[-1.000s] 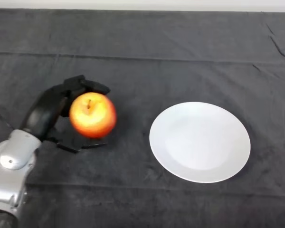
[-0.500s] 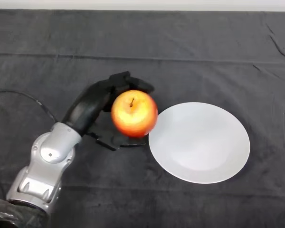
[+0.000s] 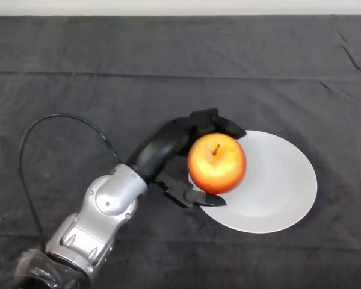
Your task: Move the apple to the plate
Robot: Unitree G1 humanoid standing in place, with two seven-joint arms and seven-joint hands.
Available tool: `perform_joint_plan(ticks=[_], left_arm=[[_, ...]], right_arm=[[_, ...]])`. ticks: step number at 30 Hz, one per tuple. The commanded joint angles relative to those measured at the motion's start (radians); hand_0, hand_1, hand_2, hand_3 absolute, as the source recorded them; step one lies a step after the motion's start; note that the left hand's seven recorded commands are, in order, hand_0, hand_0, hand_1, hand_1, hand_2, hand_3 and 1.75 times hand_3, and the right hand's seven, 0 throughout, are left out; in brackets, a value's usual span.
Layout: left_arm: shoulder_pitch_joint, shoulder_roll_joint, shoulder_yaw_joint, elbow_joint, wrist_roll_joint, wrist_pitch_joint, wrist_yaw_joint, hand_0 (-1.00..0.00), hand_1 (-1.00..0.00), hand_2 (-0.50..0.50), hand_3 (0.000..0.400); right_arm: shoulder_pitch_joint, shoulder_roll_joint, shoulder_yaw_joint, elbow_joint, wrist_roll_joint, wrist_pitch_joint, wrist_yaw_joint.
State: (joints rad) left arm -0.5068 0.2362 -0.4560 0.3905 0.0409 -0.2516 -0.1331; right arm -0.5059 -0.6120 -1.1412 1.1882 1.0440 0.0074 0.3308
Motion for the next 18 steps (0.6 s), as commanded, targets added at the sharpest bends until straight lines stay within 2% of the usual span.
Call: perform_joint_plan(ticks=[1,18], left_arm=[[-0.077,0.005,-0.027,-0.015,-0.027,0.001,0.018,-1.0,-1.0,0.0,0.4],[-0.225,-0.039,-0.186,0.252,-0.044,-0.117,0.11,-1.0,-1.0,0.0,0.4]], right_arm=[[0.01,-0.012,-0.0026,-0.043,0.0094,0.005,-0.0096],[0.009,-0.015,-0.0038,-0.038,0.0104,0.005,-0.0075]])
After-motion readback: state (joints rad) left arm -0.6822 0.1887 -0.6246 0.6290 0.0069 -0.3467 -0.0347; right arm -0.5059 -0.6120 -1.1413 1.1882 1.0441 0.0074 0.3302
